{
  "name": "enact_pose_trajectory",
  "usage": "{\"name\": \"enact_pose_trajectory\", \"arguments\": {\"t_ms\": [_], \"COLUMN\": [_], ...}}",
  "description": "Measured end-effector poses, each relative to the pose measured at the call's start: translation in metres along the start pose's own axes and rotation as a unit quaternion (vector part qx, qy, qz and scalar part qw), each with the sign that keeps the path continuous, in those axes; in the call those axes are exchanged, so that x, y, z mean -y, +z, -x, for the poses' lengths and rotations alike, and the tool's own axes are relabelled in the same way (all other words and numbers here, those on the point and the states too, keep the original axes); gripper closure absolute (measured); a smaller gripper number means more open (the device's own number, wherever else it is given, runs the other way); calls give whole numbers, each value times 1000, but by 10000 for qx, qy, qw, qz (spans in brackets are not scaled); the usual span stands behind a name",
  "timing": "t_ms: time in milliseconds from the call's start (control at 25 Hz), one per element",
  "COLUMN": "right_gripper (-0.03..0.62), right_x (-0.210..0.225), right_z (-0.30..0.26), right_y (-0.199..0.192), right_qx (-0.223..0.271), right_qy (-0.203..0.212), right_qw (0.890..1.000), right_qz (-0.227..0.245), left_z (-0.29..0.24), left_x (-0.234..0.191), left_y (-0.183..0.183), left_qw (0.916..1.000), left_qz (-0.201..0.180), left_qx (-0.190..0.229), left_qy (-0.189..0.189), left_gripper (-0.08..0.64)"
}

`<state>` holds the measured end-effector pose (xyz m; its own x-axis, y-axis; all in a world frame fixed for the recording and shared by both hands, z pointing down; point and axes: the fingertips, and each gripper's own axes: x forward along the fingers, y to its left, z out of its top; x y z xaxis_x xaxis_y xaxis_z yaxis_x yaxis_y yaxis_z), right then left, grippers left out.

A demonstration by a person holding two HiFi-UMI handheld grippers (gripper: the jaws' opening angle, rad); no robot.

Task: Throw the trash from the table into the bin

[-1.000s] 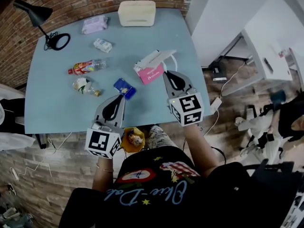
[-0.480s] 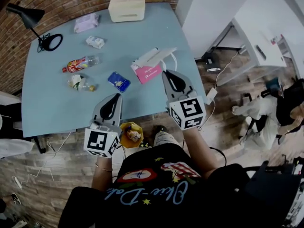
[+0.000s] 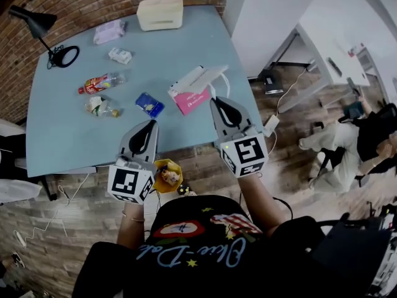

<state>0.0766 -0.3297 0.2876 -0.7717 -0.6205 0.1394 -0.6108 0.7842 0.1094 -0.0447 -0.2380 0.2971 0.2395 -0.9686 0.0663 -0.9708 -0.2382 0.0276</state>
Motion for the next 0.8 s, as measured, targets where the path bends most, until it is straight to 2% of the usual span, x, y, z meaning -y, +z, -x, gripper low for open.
{"name": "enact_pose_trajectory", "arguments": {"t_ms": [280, 800], "right_gripper": [581, 581], "right_x": [-4, -20], "right_z": [42, 130], "right_y": [-1, 13], "right_qx": [120, 472], "right_qy": [90, 412], "right_qw": [9999, 9980], "right_qz": [-40, -3], "left_z": [20, 74], "left_x": [35, 109], "left_y": [-4, 5], "left_qw": [9999, 9988], "left_qz": [2, -223], "left_qx": [-74, -2], "left_qy": [133, 433], "left_gripper": [552, 552]}}
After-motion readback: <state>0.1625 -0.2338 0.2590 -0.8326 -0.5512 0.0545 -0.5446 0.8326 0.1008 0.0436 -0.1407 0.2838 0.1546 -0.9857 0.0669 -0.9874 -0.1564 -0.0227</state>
